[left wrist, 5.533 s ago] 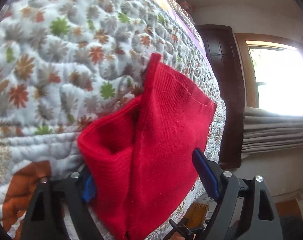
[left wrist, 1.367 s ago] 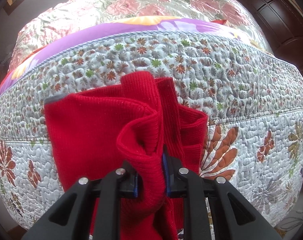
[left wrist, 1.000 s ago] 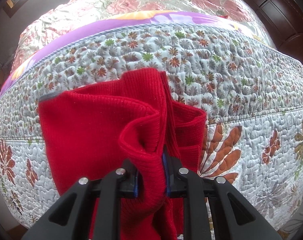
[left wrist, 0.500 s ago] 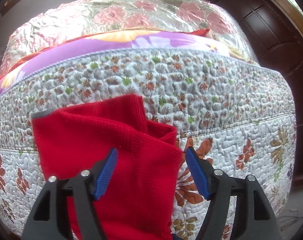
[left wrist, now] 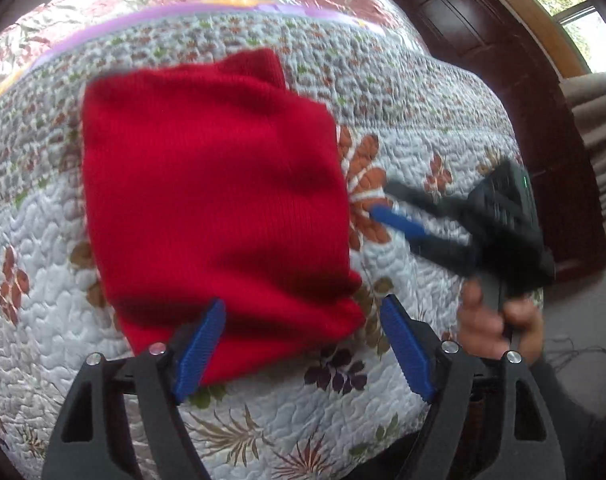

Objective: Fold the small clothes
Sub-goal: 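Grasp the folded sweater edge with the right tool and lift it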

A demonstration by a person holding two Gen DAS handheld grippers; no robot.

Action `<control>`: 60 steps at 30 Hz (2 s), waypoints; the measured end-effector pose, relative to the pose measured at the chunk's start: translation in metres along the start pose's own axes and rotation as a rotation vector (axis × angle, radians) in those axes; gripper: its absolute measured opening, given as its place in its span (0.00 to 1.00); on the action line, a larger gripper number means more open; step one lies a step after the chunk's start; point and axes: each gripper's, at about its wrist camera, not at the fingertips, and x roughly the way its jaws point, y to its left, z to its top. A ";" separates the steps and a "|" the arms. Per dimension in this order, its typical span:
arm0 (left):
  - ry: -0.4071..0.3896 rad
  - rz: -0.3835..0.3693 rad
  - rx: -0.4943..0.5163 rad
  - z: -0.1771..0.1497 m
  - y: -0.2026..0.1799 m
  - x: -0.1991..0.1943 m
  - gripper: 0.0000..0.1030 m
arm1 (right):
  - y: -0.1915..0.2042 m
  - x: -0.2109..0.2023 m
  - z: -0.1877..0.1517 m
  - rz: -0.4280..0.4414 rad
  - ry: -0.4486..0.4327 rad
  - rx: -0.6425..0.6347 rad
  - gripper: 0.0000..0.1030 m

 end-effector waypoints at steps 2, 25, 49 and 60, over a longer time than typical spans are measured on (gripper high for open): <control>0.025 0.001 0.008 -0.009 0.003 0.014 0.76 | 0.003 0.016 0.023 -0.031 0.015 -0.014 0.43; 0.008 -0.087 -0.051 -0.022 0.031 0.008 0.76 | 0.059 0.023 0.041 -0.189 -0.040 -0.271 0.27; -0.110 -0.314 -0.192 0.054 0.121 -0.003 0.68 | 0.024 0.012 -0.019 -0.107 0.241 -0.275 0.07; -0.122 -0.342 -0.241 0.023 0.140 -0.013 0.59 | 0.010 0.000 -0.024 -0.134 0.248 -0.255 0.07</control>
